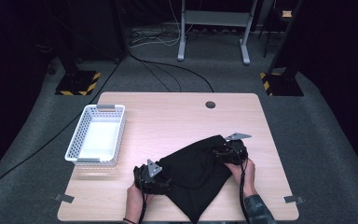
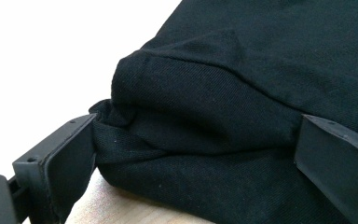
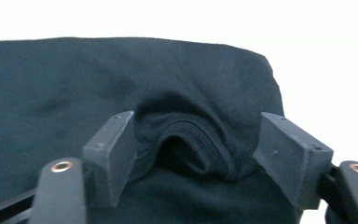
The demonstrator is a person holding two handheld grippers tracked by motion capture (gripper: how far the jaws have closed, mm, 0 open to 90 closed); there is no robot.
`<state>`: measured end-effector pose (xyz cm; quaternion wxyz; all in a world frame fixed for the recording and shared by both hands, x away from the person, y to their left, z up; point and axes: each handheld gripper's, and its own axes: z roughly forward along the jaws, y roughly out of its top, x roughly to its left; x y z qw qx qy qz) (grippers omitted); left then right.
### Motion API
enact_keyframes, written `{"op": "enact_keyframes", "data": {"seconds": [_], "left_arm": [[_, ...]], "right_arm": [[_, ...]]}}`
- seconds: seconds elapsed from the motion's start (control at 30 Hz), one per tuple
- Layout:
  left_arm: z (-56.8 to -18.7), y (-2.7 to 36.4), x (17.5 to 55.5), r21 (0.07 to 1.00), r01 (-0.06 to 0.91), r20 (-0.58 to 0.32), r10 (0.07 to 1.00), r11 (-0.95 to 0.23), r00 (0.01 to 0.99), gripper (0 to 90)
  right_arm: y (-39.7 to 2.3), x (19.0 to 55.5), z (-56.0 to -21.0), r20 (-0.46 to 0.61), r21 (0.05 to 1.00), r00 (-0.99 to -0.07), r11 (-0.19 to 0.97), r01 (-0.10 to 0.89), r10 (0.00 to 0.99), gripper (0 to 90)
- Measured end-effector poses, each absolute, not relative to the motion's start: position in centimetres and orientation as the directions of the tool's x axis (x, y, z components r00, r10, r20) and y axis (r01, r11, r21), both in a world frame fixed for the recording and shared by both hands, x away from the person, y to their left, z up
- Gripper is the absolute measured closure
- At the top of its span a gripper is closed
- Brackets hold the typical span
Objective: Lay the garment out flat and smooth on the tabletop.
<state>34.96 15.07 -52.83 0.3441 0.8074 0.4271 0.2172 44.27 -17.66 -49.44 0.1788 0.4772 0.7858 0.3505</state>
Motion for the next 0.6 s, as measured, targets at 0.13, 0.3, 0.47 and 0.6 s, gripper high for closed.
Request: {"op": "enact_keyframes", "data": {"seconds": [0.13, 0.3, 0.47, 0.6], "left_arm": [[-52.8, 15.1, 35.0, 0.741, 0.541, 0.056, 0.84, -0.397, 0.54, 1.6], [-52.8, 15.1, 35.0, 0.741, 0.543, 0.052, 0.84, -0.395, 0.54, 1.5], [-52.8, 15.4, 35.5, 0.733, 0.547, 0.034, 0.825, -0.404, 0.564, 1.3], [-52.9, 16.0, 36.3, 0.722, 0.565, -0.011, 0.81, -0.399, 0.587, 1.0]], "right_arm": [[-18.3, 43.2, -50.0, 0.075, 0.706, -0.542, 0.34, 0.621, 0.837, 15.2], [-18.6, 42.8, -51.7, 0.029, 0.679, -0.579, 0.408, 0.61, 0.815, 14.4], [-18.5, 42.4, -52.1, 0.003, 0.704, -0.579, 0.409, 0.581, 0.815, 13.8], [-18.7, 41.5, -52.5, -0.003, 0.736, -0.561, 0.381, 0.559, 0.828, 13.8]]}}
